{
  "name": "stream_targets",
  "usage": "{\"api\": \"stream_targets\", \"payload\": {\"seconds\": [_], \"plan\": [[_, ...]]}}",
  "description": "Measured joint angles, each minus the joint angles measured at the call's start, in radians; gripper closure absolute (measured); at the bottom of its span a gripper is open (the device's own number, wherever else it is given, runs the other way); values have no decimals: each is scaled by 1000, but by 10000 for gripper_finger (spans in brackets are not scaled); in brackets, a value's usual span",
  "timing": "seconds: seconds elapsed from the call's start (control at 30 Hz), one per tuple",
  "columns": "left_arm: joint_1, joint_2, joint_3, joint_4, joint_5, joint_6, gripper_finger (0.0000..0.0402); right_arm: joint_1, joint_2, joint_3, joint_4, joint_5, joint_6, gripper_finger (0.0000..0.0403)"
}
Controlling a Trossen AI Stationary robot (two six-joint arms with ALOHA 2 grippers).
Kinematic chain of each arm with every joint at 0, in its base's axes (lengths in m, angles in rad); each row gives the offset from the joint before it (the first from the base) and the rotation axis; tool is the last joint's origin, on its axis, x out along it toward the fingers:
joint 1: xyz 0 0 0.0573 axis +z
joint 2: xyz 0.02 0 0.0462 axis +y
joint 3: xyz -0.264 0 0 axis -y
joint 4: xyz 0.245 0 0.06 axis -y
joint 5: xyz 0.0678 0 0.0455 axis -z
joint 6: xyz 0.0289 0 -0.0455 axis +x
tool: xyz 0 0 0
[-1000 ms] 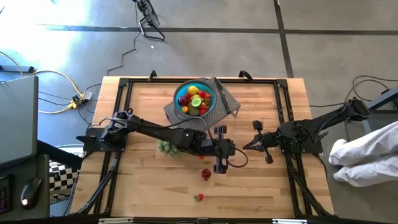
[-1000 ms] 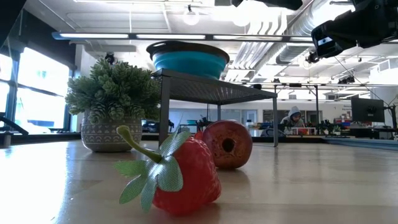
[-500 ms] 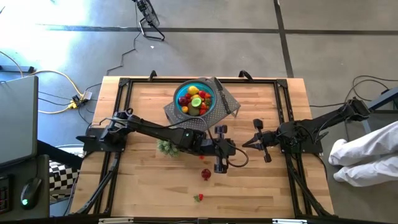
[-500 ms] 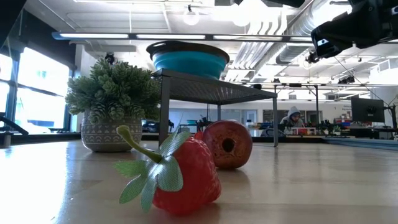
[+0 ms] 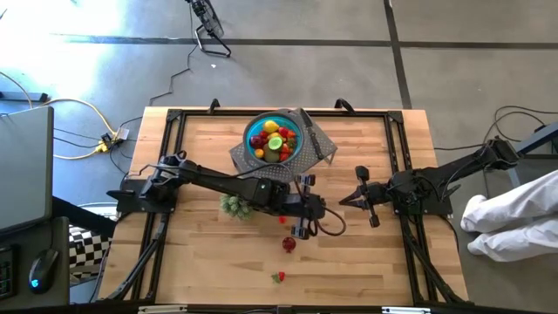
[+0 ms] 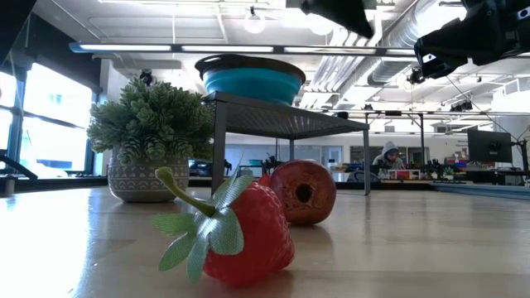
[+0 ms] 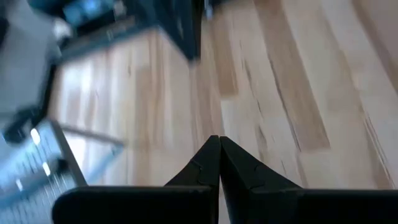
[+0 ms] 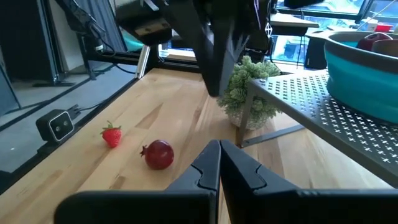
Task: Pick & Place Fruit
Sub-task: Put the pear into the blue strainer bowl on the shelf
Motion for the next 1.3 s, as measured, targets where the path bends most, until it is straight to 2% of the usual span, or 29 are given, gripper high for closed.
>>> {"api": "stream_targets", "payload": {"seconds": [0.13, 0.3, 0.4, 0.47, 0.6, 0.77, 0.9, 1.13, 1.3], "plan": [[5, -5, -1, -79, 38, -112, 400, 0, 0, 0, 0, 0, 3, 400], [-2, -37, -6, -125, 74, -91, 400, 0, 0, 0, 1, 30, 55, 400], [-1, -62, -65, -77, 74, -93, 400, 0, 0, 0, 0, 49, 71, 400], [0, -93, -142, -19, 74, -95, 400, 0, 0, 0, 0, 50, 72, 400], [0, -211, -374, 214, 97, -104, 400, 0, 0, 1, -6, 49, 79, 400], [-1, -414, -682, 519, 183, -112, 400, 0, 3, 0, -6, 49, 78, 400], [-8, -572, -890, 691, 205, -104, 400, 0, 6, 0, -4, 50, 72, 400], [-17, -803, -1167, 816, 228, -78, 400, -1, 14, 1, 9, 53, 51, 400], [-14, -970, -1298, 797, 228, -77, 400, -1, 17, -1, 26, 86, 64, 400]]}}
